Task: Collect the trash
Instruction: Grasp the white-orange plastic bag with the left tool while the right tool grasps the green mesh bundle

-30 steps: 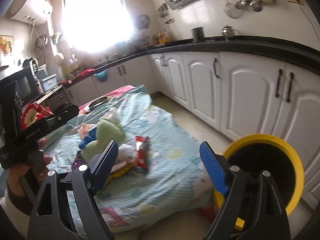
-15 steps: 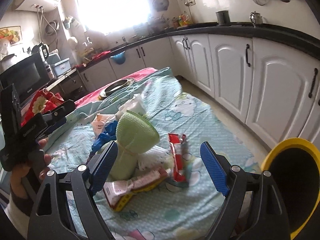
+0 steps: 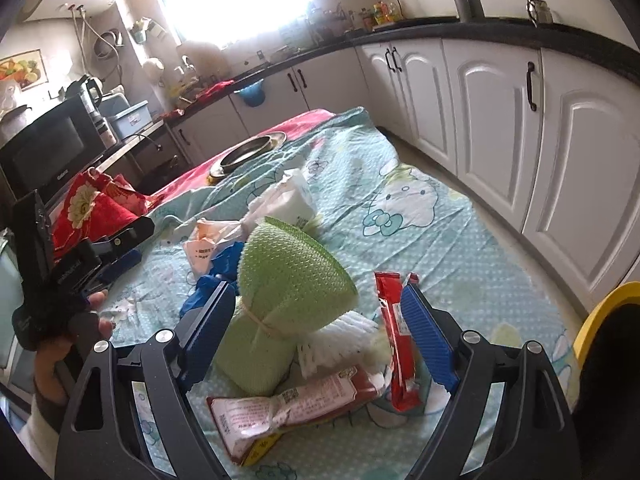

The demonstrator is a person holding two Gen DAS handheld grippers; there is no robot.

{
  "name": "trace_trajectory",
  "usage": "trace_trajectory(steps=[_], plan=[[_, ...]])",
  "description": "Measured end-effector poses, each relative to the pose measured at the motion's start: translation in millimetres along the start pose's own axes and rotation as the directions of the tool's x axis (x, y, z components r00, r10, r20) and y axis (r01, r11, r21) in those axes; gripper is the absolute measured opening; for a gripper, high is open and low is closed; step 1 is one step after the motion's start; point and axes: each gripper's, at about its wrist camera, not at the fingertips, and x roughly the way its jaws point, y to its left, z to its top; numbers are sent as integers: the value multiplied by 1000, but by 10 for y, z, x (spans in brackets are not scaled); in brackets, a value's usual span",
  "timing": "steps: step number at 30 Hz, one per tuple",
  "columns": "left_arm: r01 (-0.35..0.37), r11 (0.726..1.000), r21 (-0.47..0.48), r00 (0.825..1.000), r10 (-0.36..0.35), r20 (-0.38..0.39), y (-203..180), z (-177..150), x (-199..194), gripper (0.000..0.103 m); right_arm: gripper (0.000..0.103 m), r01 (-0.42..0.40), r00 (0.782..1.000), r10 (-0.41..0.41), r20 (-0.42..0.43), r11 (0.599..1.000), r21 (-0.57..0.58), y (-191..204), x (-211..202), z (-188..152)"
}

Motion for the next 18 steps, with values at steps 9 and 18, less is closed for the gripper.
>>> trace_trajectory(steps=[9, 18], plan=[[26, 994, -108, 993, -38, -111, 228, 94, 402, 92, 82, -50, 998, 51, -44, 999, 22, -28, 243, 69], [81, 978, -190, 976, -117, -185, 328, 51, 663, 92, 81, -96, 993, 95, -76, 995, -6, 66, 336, 68]])
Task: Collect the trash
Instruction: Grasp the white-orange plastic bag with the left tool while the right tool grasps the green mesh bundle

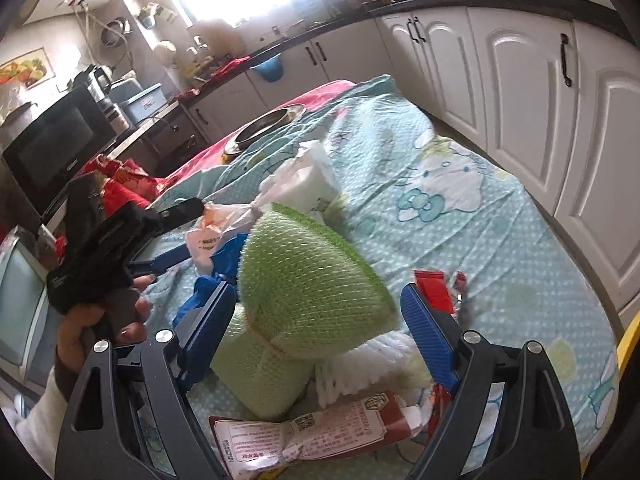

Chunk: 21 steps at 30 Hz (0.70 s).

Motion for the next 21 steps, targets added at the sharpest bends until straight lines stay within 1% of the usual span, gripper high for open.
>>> trace_trajectory(steps=[1, 3, 5, 6, 7, 8, 9, 11, 12, 15, 17, 21], plan=[[5, 1000, -5, 1000, -5, -9, 7, -8, 22, 92, 79, -6, 1000, 6, 0, 1000, -3, 14, -6, -1], [14, 1000, -12, 1000, -15, -24, 23, -32, 51, 89, 65, -12, 1000, 12, -3, 1000, -9, 40, -25, -5], [13, 1000, -11, 999, -13, -31, 23, -49, 66, 77, 57, -22, 1000, 22, -1, 1000, -13, 67, -52, -9], [13, 1000, -10, 999, -13, -35, 23, -58, 67, 73, 46, -24, 1000, 24, 4, 1000, -18, 81, -76, -12], [14, 1000, -11, 999, -14, -38, 24, -65, 68, 64, 43, -25, 1000, 25, 5, 999, -22, 95, -95, -10], [16, 1000, -13, 999, -17, -40, 27, -77, 61, 58, 40, -27, 1000, 28, 11, 999, -24, 112, -131, -20], [21, 1000, -14, 999, -21, -39, 26, -85, 57, 55, 37, -33, 999, 34, 13, 999, -24, 121, -152, -26], [34, 999, -11, 999, -34, -37, 7, -95, 39, 42, 34, -42, 999, 43, 25, 999, -24, 144, -209, -37], [33, 999, -2, 999, -33, -35, -12, -100, 25, 42, 33, -45, 998, 46, 33, 999, -21, 156, -244, -49], [29, 999, 25, 999, -28, -31, -64, -110, -6, 34, 28, -70, 996, 70, 61, 998, -2, 183, -351, -81], [16, 999, 35, 1000, -16, -11, -87, -112, -54, 30, 27, -84, 993, 83, 79, 996, 7, 191, -423, -96], [14, 998, 62, 1000, -15, 19, -135, -123, -195, 27, 25, -101, 987, 100, 124, 995, 4, 234, -573, -116]])
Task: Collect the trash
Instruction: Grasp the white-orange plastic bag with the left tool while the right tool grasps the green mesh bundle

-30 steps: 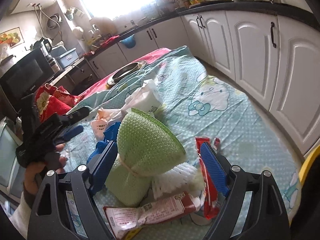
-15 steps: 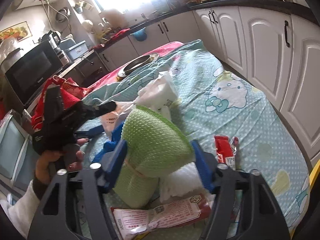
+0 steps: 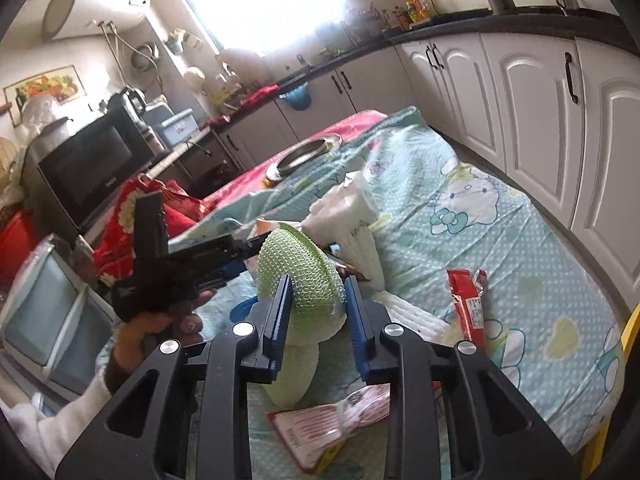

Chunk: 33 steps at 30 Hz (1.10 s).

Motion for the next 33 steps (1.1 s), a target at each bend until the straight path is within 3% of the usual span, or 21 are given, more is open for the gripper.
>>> trace_trajectory(steps=[16, 21, 33], plan=[[15, 996, 93, 996, -23, 84, -281, -83, -443, 23, 23, -13, 995, 13, 96, 1000, 4, 117, -658, 16], [26, 992, 123, 994, -39, 101, -397, -114, -548, 23, 23, 18, 987, -15, 162, 1000, -17, 147, -874, 85], [9, 977, 212, 982, -48, 181, -763, -162, -828, 22, 22, 128, 965, -124, 231, 992, -5, -56, -1253, 131]])
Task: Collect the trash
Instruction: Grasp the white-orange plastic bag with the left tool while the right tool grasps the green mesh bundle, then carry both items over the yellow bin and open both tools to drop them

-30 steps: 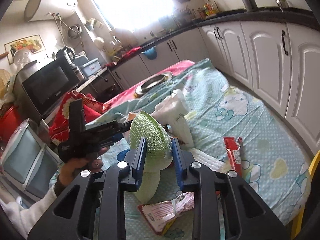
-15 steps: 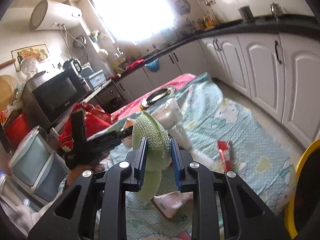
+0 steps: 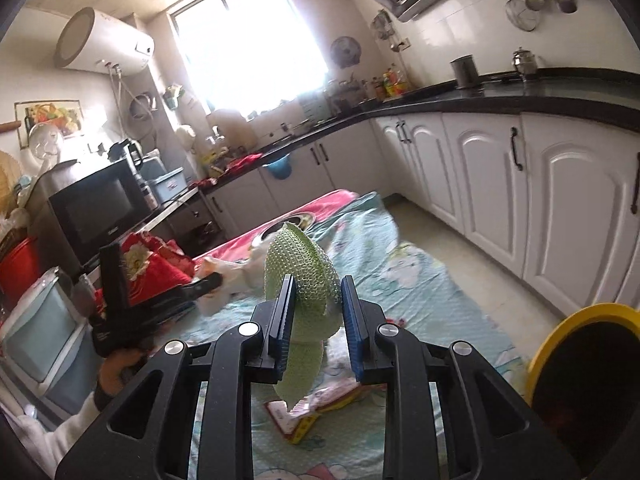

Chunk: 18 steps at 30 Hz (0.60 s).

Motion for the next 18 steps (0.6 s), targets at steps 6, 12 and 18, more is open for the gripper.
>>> trace_trajectory(steps=[6, 12, 18], plan=[[9, 998, 61, 1000, -9, -2, -252, -73, 7, 22, 22, 59, 998, -59, 34, 998, 1, -169, -189, 34], [34, 993, 113, 999, -30, -31, -515, -179, 98, 22, 22, 111, 992, -112, 56, 994, 13, -338, -363, 40], [50, 984, 169, 998, -41, -55, -784, -280, 203, 22, 22, 172, 982, -173, 77, 985, 27, -511, -555, 12]])
